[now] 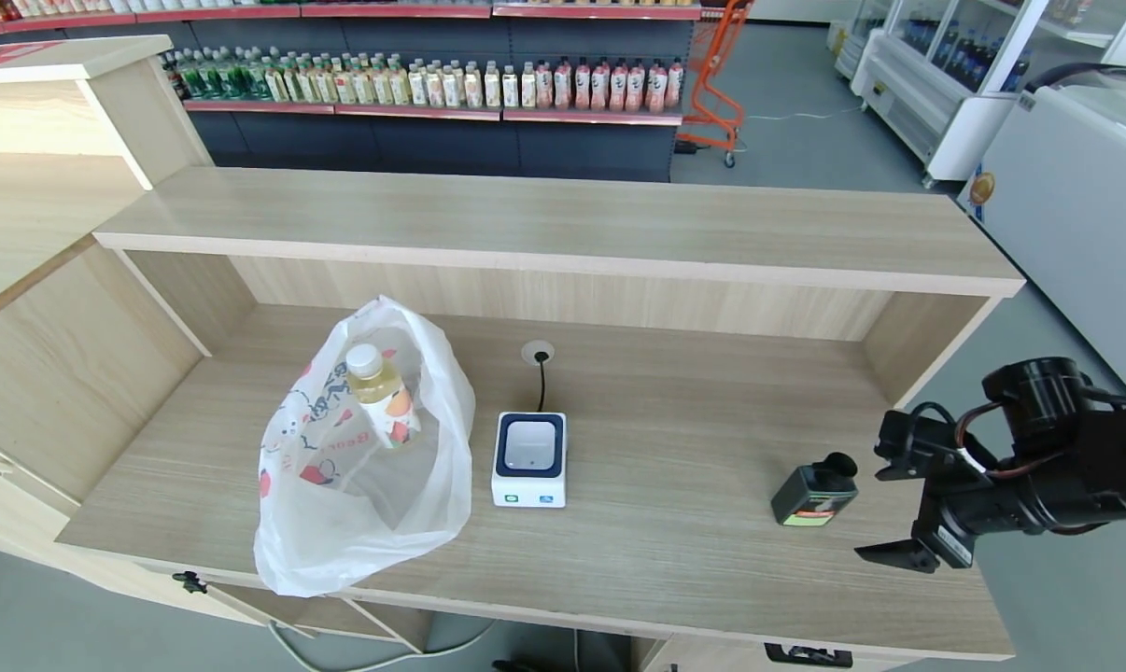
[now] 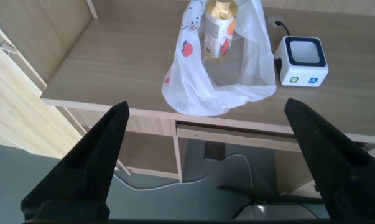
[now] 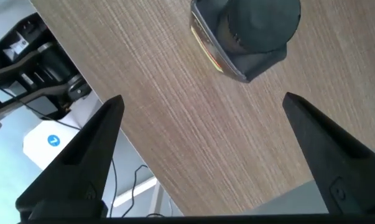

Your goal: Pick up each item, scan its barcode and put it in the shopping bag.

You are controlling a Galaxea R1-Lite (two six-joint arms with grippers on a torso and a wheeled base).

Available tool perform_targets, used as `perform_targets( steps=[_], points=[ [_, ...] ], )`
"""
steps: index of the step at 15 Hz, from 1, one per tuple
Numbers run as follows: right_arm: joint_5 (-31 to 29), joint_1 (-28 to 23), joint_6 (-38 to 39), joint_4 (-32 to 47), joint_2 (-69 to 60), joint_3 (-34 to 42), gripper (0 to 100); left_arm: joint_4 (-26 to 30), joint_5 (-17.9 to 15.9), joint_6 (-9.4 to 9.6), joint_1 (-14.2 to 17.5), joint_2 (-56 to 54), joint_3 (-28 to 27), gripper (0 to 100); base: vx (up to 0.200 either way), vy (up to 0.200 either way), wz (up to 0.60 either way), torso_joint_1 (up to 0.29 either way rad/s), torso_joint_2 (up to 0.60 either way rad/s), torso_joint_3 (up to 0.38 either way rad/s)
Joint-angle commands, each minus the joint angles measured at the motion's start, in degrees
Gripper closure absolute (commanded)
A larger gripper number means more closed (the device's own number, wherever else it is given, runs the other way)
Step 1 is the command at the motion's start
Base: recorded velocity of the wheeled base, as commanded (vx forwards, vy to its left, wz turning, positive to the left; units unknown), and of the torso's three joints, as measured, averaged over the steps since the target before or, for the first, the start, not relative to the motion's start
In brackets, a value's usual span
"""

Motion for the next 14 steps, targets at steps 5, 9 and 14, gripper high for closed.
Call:
perform_targets(
  steps=[5, 9, 14],
  points=[
    [0.0, 2.2, -0.2, -3.4, 5.8, -2.7, 100, 0.0, 0.0, -0.04, 0.0, 0.0, 0.0, 0, 0.000, 0.000, 0.00, 0.000, 0.00, 0.000],
    [0.0, 2.8, -0.3, -3.8, 6.9, -3.8, 100, 0.0, 0.0, -0.04, 0.0, 0.0, 0.0, 0, 0.000, 0.000, 0.00, 0.000, 0.00, 0.000],
    [0.1, 1.8, -0.2, -3.8, 1.7, -1.5, 100, 0.0, 0.0, -0.04, 0.0, 0.0, 0.0, 0, 0.000, 0.000, 0.00, 0.000, 0.00, 0.000]
  ],
)
